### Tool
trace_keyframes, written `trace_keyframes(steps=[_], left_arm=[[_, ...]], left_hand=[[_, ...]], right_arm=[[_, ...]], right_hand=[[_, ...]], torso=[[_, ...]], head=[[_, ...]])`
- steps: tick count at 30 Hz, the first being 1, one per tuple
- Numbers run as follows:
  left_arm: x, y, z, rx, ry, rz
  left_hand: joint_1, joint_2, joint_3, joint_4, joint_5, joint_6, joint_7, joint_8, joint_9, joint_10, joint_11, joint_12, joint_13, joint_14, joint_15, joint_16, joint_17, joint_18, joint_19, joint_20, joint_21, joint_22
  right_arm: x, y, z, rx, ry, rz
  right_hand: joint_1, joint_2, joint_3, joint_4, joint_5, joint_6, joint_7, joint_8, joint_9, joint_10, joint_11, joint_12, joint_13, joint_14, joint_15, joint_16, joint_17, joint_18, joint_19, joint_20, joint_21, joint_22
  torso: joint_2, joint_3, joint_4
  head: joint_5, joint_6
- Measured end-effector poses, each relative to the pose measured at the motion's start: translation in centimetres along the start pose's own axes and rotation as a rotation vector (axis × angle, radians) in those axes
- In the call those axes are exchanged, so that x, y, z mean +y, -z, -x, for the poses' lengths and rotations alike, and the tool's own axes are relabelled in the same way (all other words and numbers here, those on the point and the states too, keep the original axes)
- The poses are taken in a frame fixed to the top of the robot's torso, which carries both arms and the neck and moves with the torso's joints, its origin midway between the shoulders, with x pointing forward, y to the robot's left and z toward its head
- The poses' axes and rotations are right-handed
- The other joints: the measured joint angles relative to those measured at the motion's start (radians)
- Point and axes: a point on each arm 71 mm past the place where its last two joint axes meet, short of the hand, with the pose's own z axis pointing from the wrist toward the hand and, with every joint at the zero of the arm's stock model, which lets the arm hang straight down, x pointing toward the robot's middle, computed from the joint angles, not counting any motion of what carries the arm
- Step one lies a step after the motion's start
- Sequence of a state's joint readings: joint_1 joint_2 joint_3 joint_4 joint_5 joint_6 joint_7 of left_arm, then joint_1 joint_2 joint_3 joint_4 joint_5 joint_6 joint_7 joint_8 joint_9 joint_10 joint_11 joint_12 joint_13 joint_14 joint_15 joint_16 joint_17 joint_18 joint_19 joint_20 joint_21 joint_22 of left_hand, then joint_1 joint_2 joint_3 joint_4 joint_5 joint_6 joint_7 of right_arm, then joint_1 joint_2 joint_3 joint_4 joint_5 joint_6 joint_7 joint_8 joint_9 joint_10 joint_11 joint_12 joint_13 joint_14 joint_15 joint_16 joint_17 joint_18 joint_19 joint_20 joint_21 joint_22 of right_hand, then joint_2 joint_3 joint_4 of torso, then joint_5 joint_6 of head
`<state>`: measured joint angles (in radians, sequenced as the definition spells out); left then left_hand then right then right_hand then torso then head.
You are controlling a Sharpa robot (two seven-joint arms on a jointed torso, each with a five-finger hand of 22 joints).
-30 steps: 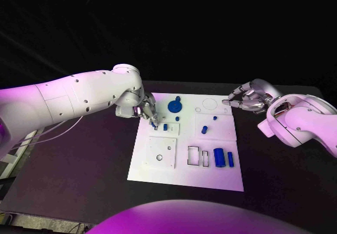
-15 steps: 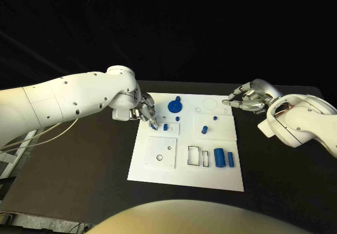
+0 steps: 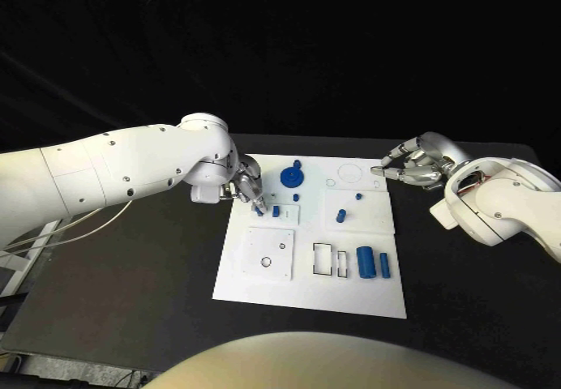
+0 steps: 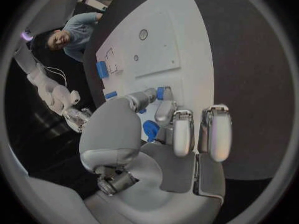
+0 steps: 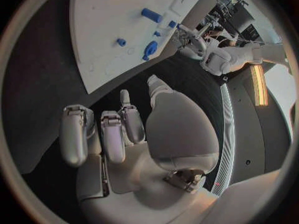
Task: Assemble the parts on the task board
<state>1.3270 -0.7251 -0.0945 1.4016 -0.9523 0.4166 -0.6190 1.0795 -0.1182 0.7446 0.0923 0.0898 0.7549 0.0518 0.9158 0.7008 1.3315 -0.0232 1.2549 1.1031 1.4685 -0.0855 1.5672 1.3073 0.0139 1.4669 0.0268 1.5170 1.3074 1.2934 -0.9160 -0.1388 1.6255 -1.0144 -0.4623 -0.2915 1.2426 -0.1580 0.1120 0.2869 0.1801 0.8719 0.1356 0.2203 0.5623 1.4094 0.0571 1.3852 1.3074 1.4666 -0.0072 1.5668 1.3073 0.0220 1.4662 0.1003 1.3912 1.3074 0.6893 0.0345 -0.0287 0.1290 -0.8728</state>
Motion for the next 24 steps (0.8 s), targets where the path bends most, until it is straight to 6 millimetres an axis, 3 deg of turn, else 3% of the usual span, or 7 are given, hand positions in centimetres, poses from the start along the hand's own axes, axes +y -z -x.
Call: trace_keyframes(steps=[24], left_arm=[[0.10,-0.70,-0.23,-0.029,-0.038,0.019]], left_hand=[[0.000,0.000,-0.003,-0.003,0.003,0.002,0.002,-0.003,0.000,0.000,0.000,0.000,0.000,0.000,0.000,0.000,0.000,0.000,0.000,0.000,0.000,0.000]], right_arm=[[0.01,-0.02,-0.10,0.002,0.000,0.000]], right_hand=[[0.004,-0.004,0.000,0.000,0.000,0.000,0.000,0.000,0.001,0.000,0.000,0.000,0.000,0.000,0.000,0.000,0.000,0.000,0.000,0.000,0.000,0.001]], torso=[[0.000,-0.0005,-0.0009]], head=[[0.001,0.000]])
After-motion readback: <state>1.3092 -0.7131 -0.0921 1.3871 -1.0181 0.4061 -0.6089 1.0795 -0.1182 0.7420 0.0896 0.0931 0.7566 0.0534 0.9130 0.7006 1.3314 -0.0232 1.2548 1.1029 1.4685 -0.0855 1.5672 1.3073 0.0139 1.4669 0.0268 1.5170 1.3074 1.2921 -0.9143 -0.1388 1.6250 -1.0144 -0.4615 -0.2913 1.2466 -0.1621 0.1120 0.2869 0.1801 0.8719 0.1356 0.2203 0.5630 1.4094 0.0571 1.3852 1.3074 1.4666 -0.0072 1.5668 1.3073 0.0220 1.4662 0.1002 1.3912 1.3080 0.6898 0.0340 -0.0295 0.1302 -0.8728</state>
